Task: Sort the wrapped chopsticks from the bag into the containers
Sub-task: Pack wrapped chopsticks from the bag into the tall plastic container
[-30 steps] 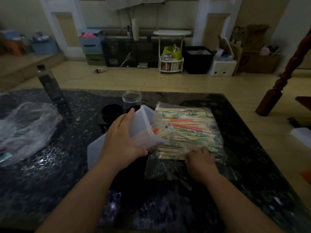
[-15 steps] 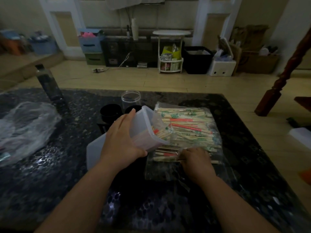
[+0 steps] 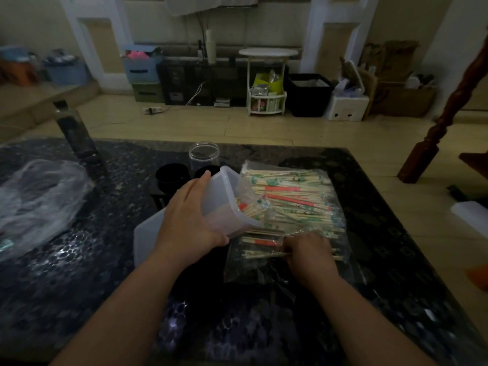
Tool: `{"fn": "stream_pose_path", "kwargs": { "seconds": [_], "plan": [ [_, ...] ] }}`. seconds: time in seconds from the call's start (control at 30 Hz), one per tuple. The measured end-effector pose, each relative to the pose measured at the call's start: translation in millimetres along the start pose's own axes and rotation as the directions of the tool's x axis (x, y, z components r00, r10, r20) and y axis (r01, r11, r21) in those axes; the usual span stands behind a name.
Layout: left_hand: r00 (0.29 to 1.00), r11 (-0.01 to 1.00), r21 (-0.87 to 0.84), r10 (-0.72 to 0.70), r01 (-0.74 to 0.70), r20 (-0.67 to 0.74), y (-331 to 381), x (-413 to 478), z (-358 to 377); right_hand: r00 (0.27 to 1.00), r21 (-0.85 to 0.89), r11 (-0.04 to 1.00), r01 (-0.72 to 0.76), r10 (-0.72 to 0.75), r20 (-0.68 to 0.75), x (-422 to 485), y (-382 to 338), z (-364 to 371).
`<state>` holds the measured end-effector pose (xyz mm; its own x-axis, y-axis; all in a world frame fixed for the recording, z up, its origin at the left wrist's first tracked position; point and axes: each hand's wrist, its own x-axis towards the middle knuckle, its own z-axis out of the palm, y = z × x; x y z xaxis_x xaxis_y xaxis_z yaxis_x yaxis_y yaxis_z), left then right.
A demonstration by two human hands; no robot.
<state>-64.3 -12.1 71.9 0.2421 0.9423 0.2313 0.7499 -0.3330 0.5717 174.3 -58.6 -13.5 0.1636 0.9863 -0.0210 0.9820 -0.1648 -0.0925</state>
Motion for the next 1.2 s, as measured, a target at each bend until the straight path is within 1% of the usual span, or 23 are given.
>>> {"fn": "stream_pose_path", "kwargs": {
  "seconds": [0.1,0.17,0.33,0.47,0.57,0.73,0.9,0.97,1.1,1.2],
  "plan": [
    [1.000,1.000,0.001,0.007,-0.007,-0.003,-1,0,0,0.999,-0.015,1.000,0.012,-0.011,0.039,0,0,1],
    [1.000,1.000,-0.003,0.003,-0.003,-0.002,-1,0,0,0.999,-0.015,1.000,0.020,-0.019,0.036,0,0,3],
    [1.000,1.000,-0.009,-0.003,0.003,-0.004,1,0,-1,0.999,-0.065,0.998,0.004,-0.007,-0.037,-5,0,1],
    [1.000,1.000,-0.015,-0.009,0.009,-0.006,1,0,-2,0.992,-0.010,1.000,-0.005,0.004,-0.127,-6,-2,-6],
    [1.000,1.000,-0.023,-0.008,0.008,0.001,1,0,-2,0.991,0.032,0.999,0.023,-0.018,-0.135,-4,-2,-5],
    [1.000,1.000,-0.026,-0.005,0.006,0.005,1,1,-3,0.994,0.055,0.996,0.066,-0.061,-0.096,-5,-3,-9],
    [1.000,1.000,-0.020,-0.007,0.007,0.011,1,2,-3,0.998,0.127,0.991,0.046,-0.041,-0.041,-9,-6,-19],
    [1.000,1.000,-0.015,-0.005,0.005,0.010,1,2,-2,0.998,0.098,0.993,0.065,-0.066,0.003,-10,-6,-22],
    [1.000,1.000,-0.017,-0.002,0.002,0.014,1,0,-1,0.988,-0.017,0.990,0.137,-0.136,0.067,-14,-3,-26],
    [1.000,1.000,-0.011,-0.004,0.004,0.015,1,1,-1,0.981,-0.032,0.986,0.162,-0.158,0.112,-16,-2,-31]
  ]
}}
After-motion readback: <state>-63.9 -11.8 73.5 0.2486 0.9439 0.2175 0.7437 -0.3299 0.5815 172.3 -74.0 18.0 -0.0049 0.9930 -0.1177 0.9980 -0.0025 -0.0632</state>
